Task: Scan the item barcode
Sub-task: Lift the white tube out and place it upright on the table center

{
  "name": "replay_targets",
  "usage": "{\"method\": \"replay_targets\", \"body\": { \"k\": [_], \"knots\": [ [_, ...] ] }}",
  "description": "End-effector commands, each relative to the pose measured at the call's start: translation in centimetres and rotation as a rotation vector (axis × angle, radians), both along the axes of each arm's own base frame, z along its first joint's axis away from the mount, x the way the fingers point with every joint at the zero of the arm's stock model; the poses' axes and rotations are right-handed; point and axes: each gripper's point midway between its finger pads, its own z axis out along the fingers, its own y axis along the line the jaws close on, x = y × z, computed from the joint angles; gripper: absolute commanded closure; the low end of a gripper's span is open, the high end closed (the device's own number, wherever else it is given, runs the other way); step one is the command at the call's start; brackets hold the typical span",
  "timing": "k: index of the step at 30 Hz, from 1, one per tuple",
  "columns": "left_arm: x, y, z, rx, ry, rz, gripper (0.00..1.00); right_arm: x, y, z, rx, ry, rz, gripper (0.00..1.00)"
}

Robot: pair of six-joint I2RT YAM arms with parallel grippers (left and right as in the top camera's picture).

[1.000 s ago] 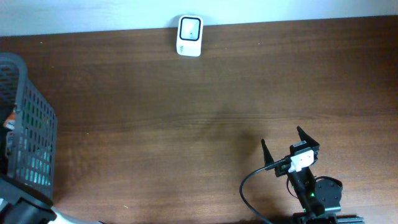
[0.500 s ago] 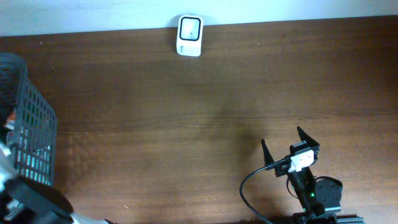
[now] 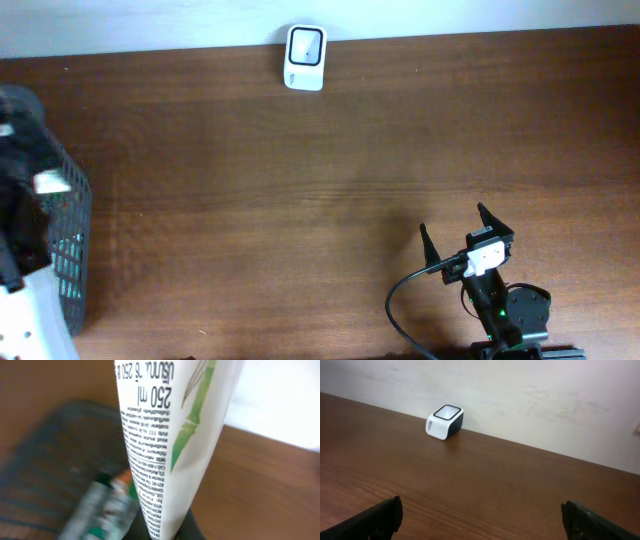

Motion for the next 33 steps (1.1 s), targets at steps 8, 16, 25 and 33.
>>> {"method": "replay_targets", "body": {
  "k": [8,16,25,33],
  "knots": [
    [2.1,-17.3,-9.7,-0.226,0.284,-0.408,1.00,-0.1,0.2,-0.1,0.005,-0.001,0.008,0.02],
    [1.6,-24.4,-21.6,-0.282,0.554,-0.443,1.00,-0.1,0.2,-0.1,0.005,-0.001,0.007,0.02],
    [3.5,-26.9,-31.1,-0.164,0.692,-0.333,1.00,-0.1,0.2,-0.1,0.005,-0.001,0.008,0.01],
    [3.9,-27.4,-36.7,-0.133,0.787,-0.311,1.00,-0.1,0.2,-0.1,0.005,-0.001,0.008,0.02]
  ]
}}
